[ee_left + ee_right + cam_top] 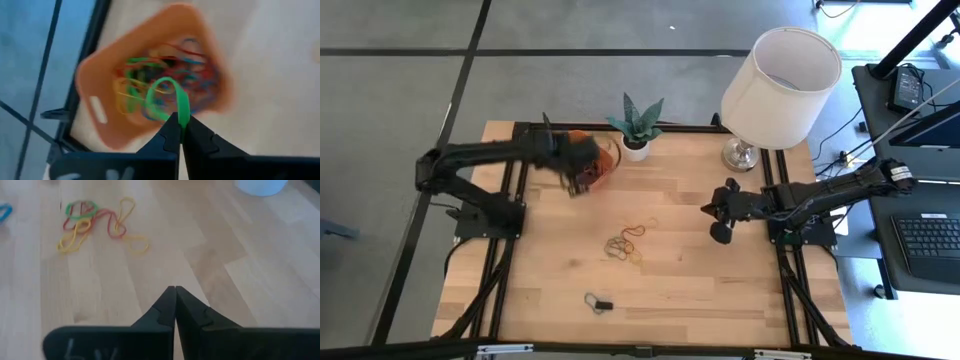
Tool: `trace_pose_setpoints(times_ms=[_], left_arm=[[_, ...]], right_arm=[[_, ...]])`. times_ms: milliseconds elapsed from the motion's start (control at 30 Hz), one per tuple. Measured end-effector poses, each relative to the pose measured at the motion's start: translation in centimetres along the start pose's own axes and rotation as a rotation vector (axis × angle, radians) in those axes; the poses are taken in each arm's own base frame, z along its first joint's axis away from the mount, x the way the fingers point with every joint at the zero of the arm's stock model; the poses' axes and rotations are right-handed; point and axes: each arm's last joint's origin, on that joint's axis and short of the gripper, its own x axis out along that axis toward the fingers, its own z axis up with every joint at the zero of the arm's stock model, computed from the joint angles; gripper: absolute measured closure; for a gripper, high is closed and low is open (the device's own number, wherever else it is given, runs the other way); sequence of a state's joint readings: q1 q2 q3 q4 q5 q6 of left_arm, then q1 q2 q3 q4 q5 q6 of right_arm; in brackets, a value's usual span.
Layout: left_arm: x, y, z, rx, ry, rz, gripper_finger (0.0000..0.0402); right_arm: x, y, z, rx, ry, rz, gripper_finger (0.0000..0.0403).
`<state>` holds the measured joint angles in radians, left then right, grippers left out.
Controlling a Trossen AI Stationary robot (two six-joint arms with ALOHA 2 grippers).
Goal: Pick and place rubber bands into bin
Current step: Put the green rubber band into the orange bin
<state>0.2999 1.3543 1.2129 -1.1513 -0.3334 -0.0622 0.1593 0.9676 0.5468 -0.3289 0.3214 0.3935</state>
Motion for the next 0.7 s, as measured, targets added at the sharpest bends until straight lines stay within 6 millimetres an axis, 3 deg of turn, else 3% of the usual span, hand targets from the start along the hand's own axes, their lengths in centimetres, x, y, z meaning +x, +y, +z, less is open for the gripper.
trace_pose_setpoints(times_ms=[133,300,533,700], left_arm=[[3.1,4.5,1.1,-0.007,0.023,-0.066,0.0399],[7.7,7.8,1.5,-0.002,0.118,-0.118,0.0399],[13.2,9.0,1.2,-0.052,0.281,-0.213,0.0396],[14.2,8.9,1.1,-0.059,0.309,-0.246,0.0359]], right_arm=[[0.1,-0.3,0.4,0.078,-0.03,-0.008,0.0389],[0.3,-1.0,0.8,0.169,-0.046,-0.032,0.0389],[0.5,-1.7,1.0,0.219,-0.052,-0.064,0.0389],[0.6,-2.3,1.2,0.275,-0.072,-0.116,0.0389]])
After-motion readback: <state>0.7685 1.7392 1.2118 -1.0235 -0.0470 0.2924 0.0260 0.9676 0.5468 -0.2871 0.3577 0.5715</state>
